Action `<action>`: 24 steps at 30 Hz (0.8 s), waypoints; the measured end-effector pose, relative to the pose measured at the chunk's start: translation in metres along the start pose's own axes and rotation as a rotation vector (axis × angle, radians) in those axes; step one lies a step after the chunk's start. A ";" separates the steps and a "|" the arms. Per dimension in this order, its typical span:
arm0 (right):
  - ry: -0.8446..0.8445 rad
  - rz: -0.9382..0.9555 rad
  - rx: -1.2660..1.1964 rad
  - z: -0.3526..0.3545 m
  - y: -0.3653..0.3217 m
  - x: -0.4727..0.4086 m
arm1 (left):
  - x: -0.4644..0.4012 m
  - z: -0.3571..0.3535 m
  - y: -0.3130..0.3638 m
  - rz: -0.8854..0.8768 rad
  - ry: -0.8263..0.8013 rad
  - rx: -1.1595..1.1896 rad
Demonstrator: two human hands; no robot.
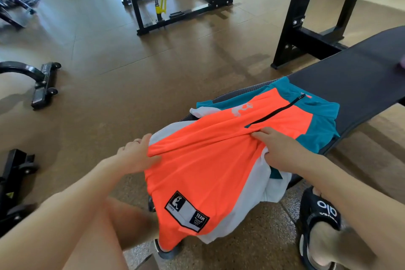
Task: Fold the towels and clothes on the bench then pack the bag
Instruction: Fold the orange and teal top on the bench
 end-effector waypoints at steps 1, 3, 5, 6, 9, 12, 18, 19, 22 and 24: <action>-0.065 0.011 -0.069 0.007 -0.001 0.001 | 0.001 0.001 0.010 -0.043 0.049 0.012; -0.207 -0.003 -0.259 0.025 0.002 0.005 | 0.004 0.006 0.036 -0.142 0.123 0.090; -0.245 -0.041 -0.496 0.045 0.011 0.009 | 0.007 0.013 0.067 -0.248 0.160 0.162; -0.210 -0.060 -0.572 0.053 0.018 0.010 | 0.008 0.015 0.085 -0.300 0.178 0.187; -0.045 -0.122 -0.651 0.062 0.044 0.007 | 0.005 0.021 0.142 -0.402 0.205 0.293; 0.151 -0.168 -0.477 0.054 0.068 -0.002 | -0.010 0.023 0.187 -0.336 0.178 0.313; 0.033 -0.164 0.037 0.029 0.116 -0.006 | -0.049 0.037 0.238 -0.317 0.297 0.201; -0.039 -0.185 0.099 0.025 0.124 -0.005 | -0.057 0.041 0.244 -0.351 0.323 0.215; -0.045 -0.194 0.147 0.023 0.137 -0.001 | -0.078 0.055 0.257 -0.420 0.455 0.214; 0.023 -0.204 0.165 0.023 0.144 0.002 | -0.093 0.066 0.265 -0.394 0.513 0.218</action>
Point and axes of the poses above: each hand's wrist, its own x-axis away from the middle knuckle, its own z-axis out of the back of the hand, y = z × x, the point moved 2 cm from there along -x, towards the middle knuckle, and after that the axes turned 12 degrees about z, right-handed, at the moved point
